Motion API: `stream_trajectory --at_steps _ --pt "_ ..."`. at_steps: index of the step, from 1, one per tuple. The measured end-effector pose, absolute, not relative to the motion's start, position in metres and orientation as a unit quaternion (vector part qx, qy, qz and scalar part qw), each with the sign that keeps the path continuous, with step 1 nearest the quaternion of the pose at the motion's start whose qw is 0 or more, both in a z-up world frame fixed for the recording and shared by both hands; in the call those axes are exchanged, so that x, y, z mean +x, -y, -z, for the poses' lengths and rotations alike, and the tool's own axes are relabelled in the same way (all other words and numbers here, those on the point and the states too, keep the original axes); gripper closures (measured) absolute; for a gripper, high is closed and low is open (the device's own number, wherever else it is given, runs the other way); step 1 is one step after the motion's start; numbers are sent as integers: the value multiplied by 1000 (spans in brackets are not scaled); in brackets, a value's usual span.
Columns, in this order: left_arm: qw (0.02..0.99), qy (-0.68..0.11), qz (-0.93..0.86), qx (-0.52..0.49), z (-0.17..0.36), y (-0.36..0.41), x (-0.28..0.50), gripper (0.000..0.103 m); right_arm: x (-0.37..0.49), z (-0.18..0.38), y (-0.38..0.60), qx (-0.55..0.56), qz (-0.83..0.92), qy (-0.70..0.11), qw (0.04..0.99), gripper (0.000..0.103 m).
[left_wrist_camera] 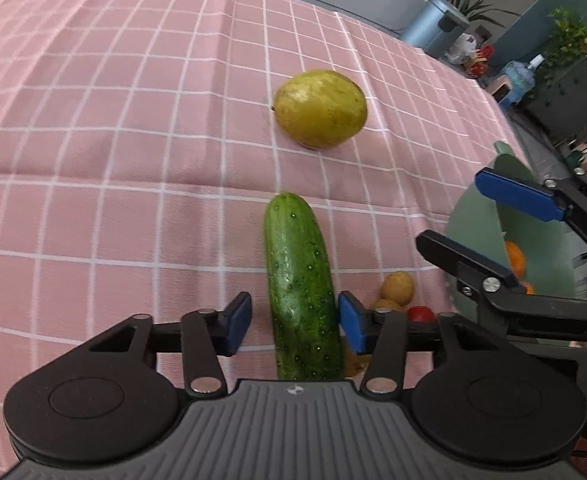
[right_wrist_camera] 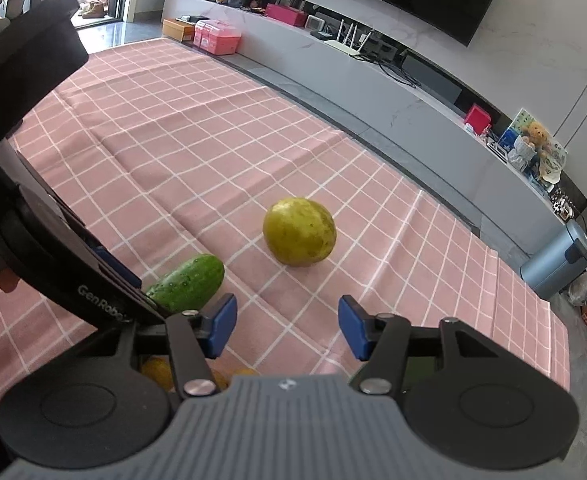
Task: Organize fruits
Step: 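Grasp the cucumber with the left tool while the right tool grasps the pomelo, then carry the cucumber and pomelo over the green colander and lower them in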
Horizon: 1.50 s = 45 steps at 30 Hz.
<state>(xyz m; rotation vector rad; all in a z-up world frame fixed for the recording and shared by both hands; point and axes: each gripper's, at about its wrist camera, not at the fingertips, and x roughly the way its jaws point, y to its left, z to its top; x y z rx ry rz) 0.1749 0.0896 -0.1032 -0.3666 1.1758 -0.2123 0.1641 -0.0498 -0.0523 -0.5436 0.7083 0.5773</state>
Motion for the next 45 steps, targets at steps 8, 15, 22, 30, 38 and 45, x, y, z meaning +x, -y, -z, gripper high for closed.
stream_trajectory --at_steps 8,15,22,30,38,45 --pt "808 -544 107 -201 104 -97 171 62 170 53 46 -259 -275 -345 859 50" --pt "839 -509 55 -184 89 -120 168 63 179 55 30 -268 -286 -345 853 50" --pt "843 -492 17 -218 91 -153 169 63 202 59 5 -261 -290 -354 850 45" --pt "844 -484 8 -229 93 -165 174 63 231 78 -18 -255 -266 -376 850 36" --pt "845 -487 11 -222 96 -165 178 63 256 87 -25 -263 -230 -379 857 34" --pt "843 -488 11 -228 98 -167 179 62 274 98 -34 -282 -200 -383 857 34"
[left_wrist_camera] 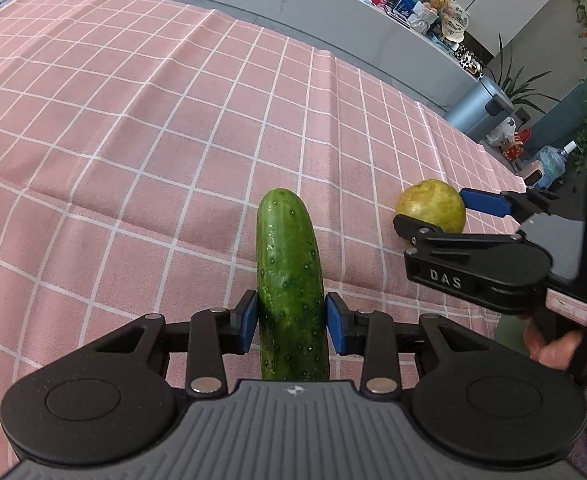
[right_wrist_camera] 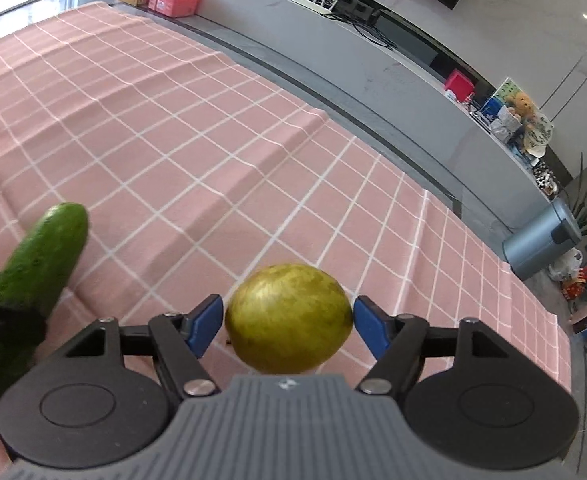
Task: Organize fruits
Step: 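Carry the cucumber and pomelo over the green colander and lower them in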
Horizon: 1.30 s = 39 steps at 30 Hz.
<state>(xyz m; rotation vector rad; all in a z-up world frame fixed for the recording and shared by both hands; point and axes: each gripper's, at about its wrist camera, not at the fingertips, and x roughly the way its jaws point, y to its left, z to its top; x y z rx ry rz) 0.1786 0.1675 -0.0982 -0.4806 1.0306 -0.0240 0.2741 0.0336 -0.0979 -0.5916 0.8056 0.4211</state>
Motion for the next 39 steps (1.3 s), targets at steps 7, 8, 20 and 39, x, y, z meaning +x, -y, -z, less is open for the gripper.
stream_trajectory --at_steps 7,8,20,39 --pt "844 -490 13 -217 101 -164 180 62 280 101 -33 -281 -189 -387 858 36" --pt "845 -490 14 -214 101 -163 181 62 279 101 -32 -279 -189 -387 858 36" --pt "858 -483 20 -176 103 -151 184 60 221 62 -10 -234 -226 -363 873 36" --pt "912 -375 67 -153 24 -104 127 62 118 2 94 -118 -194 -322 919 36"
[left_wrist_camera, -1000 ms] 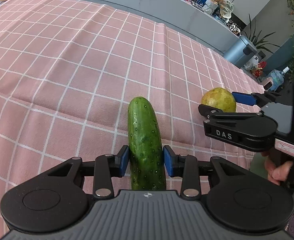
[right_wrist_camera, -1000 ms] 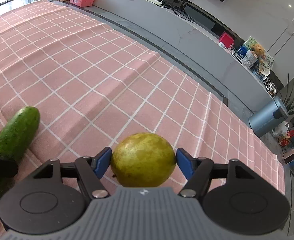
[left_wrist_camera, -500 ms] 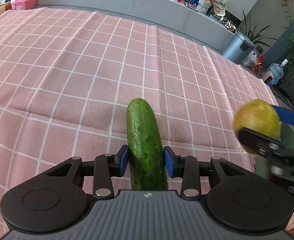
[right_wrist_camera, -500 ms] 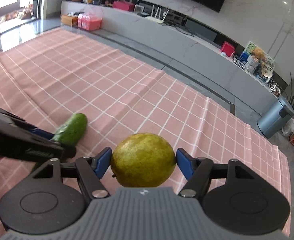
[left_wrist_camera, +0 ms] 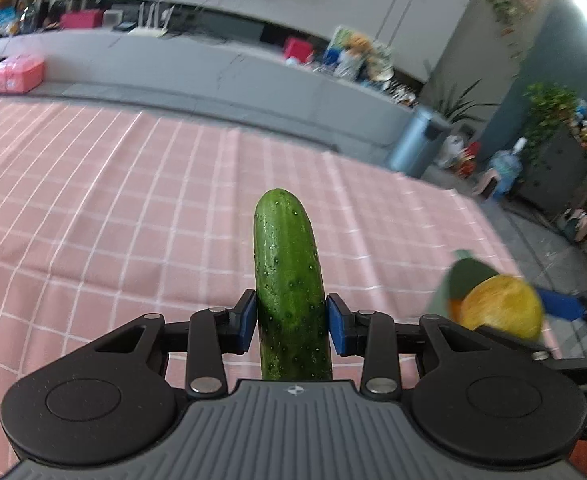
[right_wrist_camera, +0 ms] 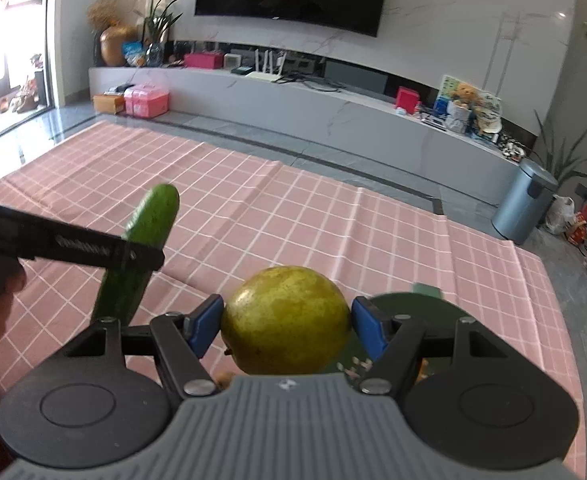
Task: Organize fruits
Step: 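Carry the cucumber and pomelo over the green colander and lower them in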
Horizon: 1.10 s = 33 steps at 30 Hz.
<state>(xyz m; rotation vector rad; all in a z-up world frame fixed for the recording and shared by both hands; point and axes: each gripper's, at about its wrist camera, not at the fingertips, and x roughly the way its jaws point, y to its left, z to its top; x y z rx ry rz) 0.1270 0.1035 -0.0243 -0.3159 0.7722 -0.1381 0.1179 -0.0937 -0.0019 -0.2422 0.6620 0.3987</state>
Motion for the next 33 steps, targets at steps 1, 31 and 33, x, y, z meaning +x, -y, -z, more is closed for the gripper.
stream_trajectory --at_steps 1,31,33 --pt "913 -371 74 -153 19 -99 125 62 115 1 100 -116 -191 -321 920 36" --pt "858 -450 240 -59 40 73 200 62 158 34 208 -147 -157 -397 892 36" --pt "853 -458 242 -60 47 74 205 62 161 41 209 -148 -155 -404 889 36"
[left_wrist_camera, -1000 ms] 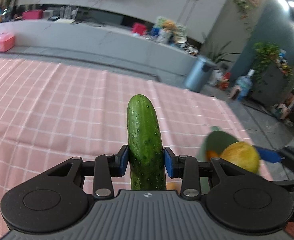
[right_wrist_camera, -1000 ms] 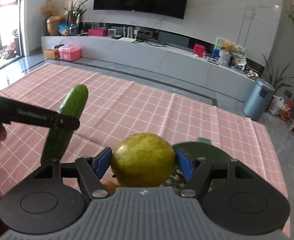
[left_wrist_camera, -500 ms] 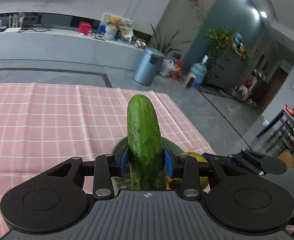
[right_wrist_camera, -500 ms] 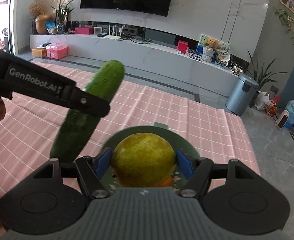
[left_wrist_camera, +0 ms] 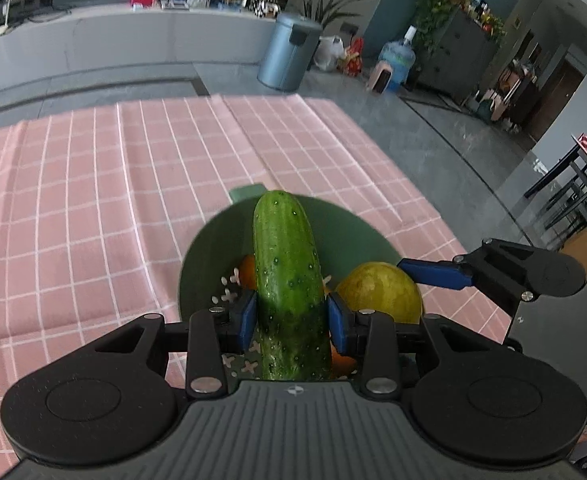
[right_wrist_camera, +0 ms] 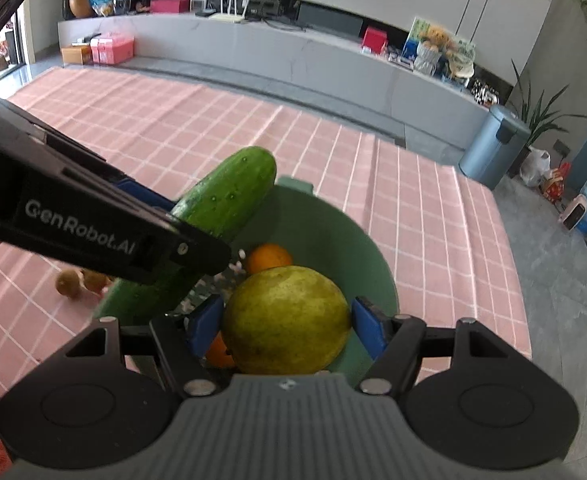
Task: Organize fruits
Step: 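Carry the cucumber and pomelo over the green colander and lower them in, then open the left tool releasing the cucumber while the right tool releases the pomelo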
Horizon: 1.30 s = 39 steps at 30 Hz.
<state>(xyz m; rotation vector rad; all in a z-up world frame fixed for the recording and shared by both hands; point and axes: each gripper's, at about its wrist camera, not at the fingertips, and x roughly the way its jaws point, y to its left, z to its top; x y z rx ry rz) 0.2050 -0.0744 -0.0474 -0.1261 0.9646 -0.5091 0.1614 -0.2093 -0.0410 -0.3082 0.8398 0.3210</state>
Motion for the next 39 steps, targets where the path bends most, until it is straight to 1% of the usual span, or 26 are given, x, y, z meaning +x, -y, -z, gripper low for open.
stream_trajectory --at_steps 9,19,20,24,27,29,31,33,35,36,39 --pt "830 -494 250 -72 72 81 215 61 179 63 213 -150 -149 -419 883 36" --pt "833 -492 247 -54 75 82 212 60 179 67 215 -167 -147 -412 883 36" --pt "834 -491 246 -52 74 82 211 59 179 67 214 -169 -148 -412 883 36" --pt "838 -485 246 -50 69 81 207 46 174 61 209 -194 -141 -390 889 35" --pt "841 -481 241 -54 64 78 206 40 174 56 208 -196 -139 -388 890 35" --pt "846 -476 236 -55 58 75 203 40 172 53 208 -195 -138 -386 891 35" --pt "850 -468 234 -54 50 71 199 38 169 49 206 -198 -132 -380 894 31" --pt "858 -455 231 -49 41 66 193 36 163 43 206 -197 -123 -370 900 30" --pt "866 -443 228 -38 32 64 184 36 157 37 205 -190 -114 -360 906 29" --pt "869 -439 227 -32 28 62 180 36 153 34 204 -184 -111 -355 910 26" --pt "877 -425 223 -10 14 56 165 36 139 23 201 -161 -102 -340 921 25"
